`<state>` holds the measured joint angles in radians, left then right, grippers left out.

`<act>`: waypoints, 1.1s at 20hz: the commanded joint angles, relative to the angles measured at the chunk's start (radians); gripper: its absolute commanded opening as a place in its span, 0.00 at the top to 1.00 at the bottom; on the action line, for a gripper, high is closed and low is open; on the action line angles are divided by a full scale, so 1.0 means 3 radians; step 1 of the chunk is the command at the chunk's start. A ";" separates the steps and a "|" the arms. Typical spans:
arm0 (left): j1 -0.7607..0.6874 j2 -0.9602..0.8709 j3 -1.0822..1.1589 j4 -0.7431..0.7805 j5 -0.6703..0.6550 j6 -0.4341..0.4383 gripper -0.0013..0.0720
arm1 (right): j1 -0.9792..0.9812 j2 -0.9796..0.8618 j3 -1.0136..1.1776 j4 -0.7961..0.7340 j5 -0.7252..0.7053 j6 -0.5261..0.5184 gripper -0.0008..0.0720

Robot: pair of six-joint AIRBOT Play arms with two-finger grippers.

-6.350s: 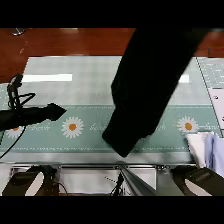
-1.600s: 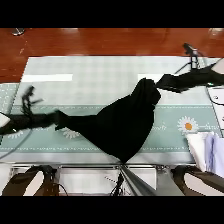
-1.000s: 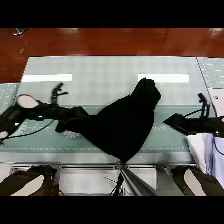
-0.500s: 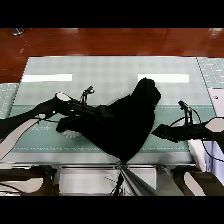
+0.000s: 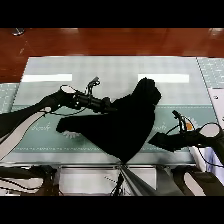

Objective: Fold the shirts.

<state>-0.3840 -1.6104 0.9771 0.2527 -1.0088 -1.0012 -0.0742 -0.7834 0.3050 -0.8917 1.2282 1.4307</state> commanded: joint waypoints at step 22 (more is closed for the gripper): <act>0.0310 0.0220 0.0037 -0.0004 0.0088 0.0020 0.95 | 0.1213 -0.1127 0.0765 0.0230 -0.0370 -0.0195 0.95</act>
<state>-0.3382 -1.5799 0.9871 0.2512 -1.0065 -0.9951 0.2863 -1.1347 0.5129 -0.7475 1.0149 1.3567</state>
